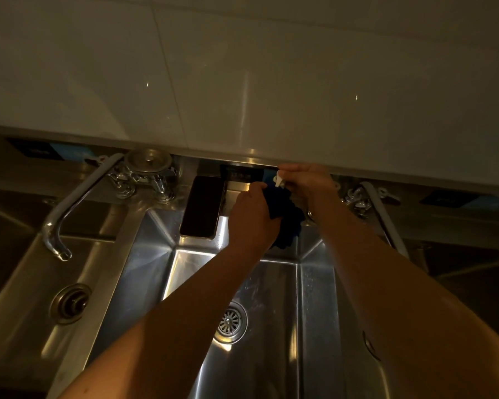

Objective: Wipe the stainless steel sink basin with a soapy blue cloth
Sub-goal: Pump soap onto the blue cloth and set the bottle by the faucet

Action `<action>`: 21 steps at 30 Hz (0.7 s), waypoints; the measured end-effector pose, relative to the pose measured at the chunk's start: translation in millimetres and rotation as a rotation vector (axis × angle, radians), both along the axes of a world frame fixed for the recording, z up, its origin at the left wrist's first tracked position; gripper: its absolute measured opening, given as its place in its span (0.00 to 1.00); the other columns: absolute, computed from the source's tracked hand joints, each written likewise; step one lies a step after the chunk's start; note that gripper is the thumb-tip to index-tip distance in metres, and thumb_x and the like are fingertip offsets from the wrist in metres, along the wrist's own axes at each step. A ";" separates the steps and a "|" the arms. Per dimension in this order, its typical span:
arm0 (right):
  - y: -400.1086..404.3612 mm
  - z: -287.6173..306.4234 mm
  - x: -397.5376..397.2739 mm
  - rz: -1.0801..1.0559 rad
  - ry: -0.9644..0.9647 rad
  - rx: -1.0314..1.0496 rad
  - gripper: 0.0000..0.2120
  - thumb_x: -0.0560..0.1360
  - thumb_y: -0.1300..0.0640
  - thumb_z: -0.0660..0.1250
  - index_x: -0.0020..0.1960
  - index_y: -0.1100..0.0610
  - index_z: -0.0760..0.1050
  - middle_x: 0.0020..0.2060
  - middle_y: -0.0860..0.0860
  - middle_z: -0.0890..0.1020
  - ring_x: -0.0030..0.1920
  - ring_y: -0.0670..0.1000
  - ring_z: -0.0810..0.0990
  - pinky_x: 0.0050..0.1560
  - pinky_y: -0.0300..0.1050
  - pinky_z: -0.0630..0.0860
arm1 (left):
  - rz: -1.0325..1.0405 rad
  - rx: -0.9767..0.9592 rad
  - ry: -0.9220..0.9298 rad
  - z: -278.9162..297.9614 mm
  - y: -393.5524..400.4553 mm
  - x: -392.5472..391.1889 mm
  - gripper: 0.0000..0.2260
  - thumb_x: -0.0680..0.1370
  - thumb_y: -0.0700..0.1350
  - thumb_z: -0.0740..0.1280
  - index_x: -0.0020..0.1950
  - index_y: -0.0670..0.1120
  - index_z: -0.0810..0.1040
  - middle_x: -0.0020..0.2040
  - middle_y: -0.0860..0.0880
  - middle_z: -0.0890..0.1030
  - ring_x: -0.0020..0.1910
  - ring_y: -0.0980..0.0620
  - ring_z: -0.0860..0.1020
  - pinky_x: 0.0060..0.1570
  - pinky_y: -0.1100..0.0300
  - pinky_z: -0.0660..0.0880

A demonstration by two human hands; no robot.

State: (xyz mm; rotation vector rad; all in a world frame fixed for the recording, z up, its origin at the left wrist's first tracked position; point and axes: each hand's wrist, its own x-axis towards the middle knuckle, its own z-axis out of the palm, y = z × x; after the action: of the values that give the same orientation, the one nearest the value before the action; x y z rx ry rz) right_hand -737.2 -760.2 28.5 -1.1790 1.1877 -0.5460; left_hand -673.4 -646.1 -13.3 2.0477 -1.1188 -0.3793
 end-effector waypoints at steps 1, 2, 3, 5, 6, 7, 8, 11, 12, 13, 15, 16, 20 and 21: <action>0.6 1.4 0.1 0.002 0.005 -0.004 0.14 0.73 0.71 0.66 0.58 0.69 0.76 0.42 0.59 0.79 0.38 0.53 0.77 0.45 0.40 0.76 | -0.003 0.001 -0.001 0.7 -0.5 0.3 0.21 0.71 0.50 0.72 0.61 0.46 0.71 0.51 0.51 0.78 0.48 0.53 0.77 0.40 0.64 0.69; 0.9 2.3 0.2 -0.001 0.010 -0.004 0.14 0.73 0.71 0.67 0.58 0.69 0.76 0.42 0.58 0.79 0.39 0.53 0.77 0.44 0.40 0.76 | -0.008 -0.001 0.002 0.0 -1.0 0.7 0.21 0.71 0.50 0.71 0.60 0.46 0.71 0.50 0.51 0.78 0.47 0.53 0.77 0.40 0.63 0.70; 0.9 2.4 0.5 -0.006 0.012 -0.007 0.14 0.72 0.71 0.67 0.58 0.69 0.76 0.41 0.57 0.80 0.38 0.52 0.77 0.43 0.39 0.77 | -0.012 -0.009 0.007 0.4 -1.0 0.9 0.20 0.71 0.51 0.71 0.60 0.46 0.71 0.49 0.51 0.78 0.47 0.53 0.78 0.40 0.63 0.71; 1.3 2.3 1.3 -0.015 0.013 -0.012 0.13 0.72 0.70 0.68 0.57 0.69 0.77 0.38 0.55 0.80 0.37 0.50 0.78 0.42 0.37 0.77 | -0.025 -0.014 0.020 -0.3 -1.0 1.7 0.21 0.70 0.51 0.72 0.59 0.47 0.72 0.48 0.50 0.79 0.45 0.53 0.78 0.39 0.62 0.74; 2.9 2.7 0.6 -0.019 0.010 -0.011 0.13 0.72 0.70 0.68 0.56 0.68 0.77 0.37 0.54 0.79 0.37 0.50 0.78 0.40 0.36 0.77 | -0.030 -0.011 0.028 0.0 -0.5 1.9 0.21 0.70 0.51 0.72 0.59 0.47 0.72 0.48 0.50 0.79 0.45 0.53 0.79 0.39 0.62 0.74; 4.6 3.2 -1.1 -0.022 -0.002 -0.008 0.12 0.72 0.70 0.67 0.56 0.68 0.77 0.36 0.54 0.79 0.36 0.49 0.77 0.38 0.35 0.77 | -0.034 -0.010 0.037 -0.1 0.1 2.3 0.21 0.69 0.50 0.73 0.59 0.47 0.72 0.48 0.50 0.79 0.45 0.53 0.79 0.40 0.61 0.75; 6.1 3.3 -3.6 -0.025 -0.019 -0.003 0.12 0.72 0.69 0.68 0.56 0.67 0.78 0.35 0.54 0.79 0.34 0.49 0.77 0.36 0.35 0.76 | -0.037 -0.013 0.044 -0.8 0.7 3.2 0.21 0.69 0.50 0.73 0.59 0.47 0.72 0.48 0.50 0.79 0.45 0.53 0.79 0.40 0.61 0.76; 9.4 1.6 -9.4 -0.010 -0.092 0.026 0.11 0.73 0.67 0.68 0.55 0.64 0.78 0.30 0.50 0.83 0.32 0.47 0.81 0.35 0.35 0.78 | -0.051 -0.035 0.039 -0.7 5.1 5.8 0.21 0.69 0.50 0.73 0.58 0.48 0.72 0.48 0.51 0.79 0.44 0.54 0.78 0.37 0.64 0.71; 10.0 1.9 -9.3 -0.006 -0.097 0.015 0.11 0.73 0.66 0.68 0.56 0.63 0.78 0.31 0.49 0.83 0.35 0.48 0.81 0.37 0.35 0.78 | -0.060 -0.048 0.035 -1.2 7.1 6.4 0.20 0.70 0.50 0.73 0.58 0.48 0.72 0.48 0.51 0.79 0.43 0.54 0.78 0.37 0.66 0.69; 10.2 2.9 -8.2 -0.007 -0.080 -0.019 0.12 0.74 0.64 0.68 0.57 0.62 0.77 0.35 0.50 0.84 0.40 0.50 0.82 0.42 0.37 0.78 | -0.066 -0.058 0.030 -0.7 9.6 7.1 0.20 0.70 0.50 0.73 0.58 0.47 0.72 0.47 0.51 0.79 0.42 0.55 0.77 0.36 0.67 0.68; 13.3 5.6 -5.9 -0.046 -0.004 -0.150 0.14 0.76 0.58 0.67 0.60 0.59 0.75 0.48 0.52 0.81 0.51 0.50 0.80 0.52 0.41 0.77 | -0.067 -0.050 0.017 -3.7 14.0 9.8 0.19 0.70 0.51 0.73 0.57 0.47 0.73 0.47 0.50 0.79 0.43 0.55 0.78 0.36 0.68 0.68; 19.1 8.0 -5.9 -0.089 0.021 -0.221 0.14 0.76 0.56 0.66 0.61 0.57 0.74 0.52 0.51 0.80 0.52 0.49 0.78 0.55 0.42 0.76 | -0.065 -0.032 0.010 -6.9 16.0 11.5 0.20 0.70 0.52 0.72 0.58 0.48 0.73 0.47 0.51 0.79 0.43 0.55 0.78 0.37 0.67 0.69; 66.9 1.1 -12.6 -0.244 0.017 -0.440 0.08 0.78 0.58 0.63 0.56 0.55 0.75 0.48 0.46 0.79 0.48 0.44 0.77 0.52 0.38 0.74 | -0.129 0.032 -0.012 -20.6 31.8 12.5 0.20 0.71 0.54 0.69 0.60 0.50 0.73 0.51 0.51 0.80 0.48 0.55 0.79 0.46 0.62 0.76; 83.3 -7.3 -15.2 -0.244 0.017 -0.449 0.06 0.78 0.59 0.62 0.54 0.54 0.75 0.45 0.45 0.78 0.46 0.42 0.76 0.48 0.35 0.74 | -0.152 0.034 -0.018 -22.9 39.0 9.7 0.20 0.72 0.54 0.69 0.61 0.49 0.72 0.52 0.51 0.79 0.49 0.55 0.78 0.48 0.63 0.74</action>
State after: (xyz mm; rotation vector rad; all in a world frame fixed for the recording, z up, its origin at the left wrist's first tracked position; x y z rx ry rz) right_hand -752.4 -676.9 21.2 -1.4229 1.2700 -1.0280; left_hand -663.7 -607.2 -36.2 2.0049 -1.2911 -0.4588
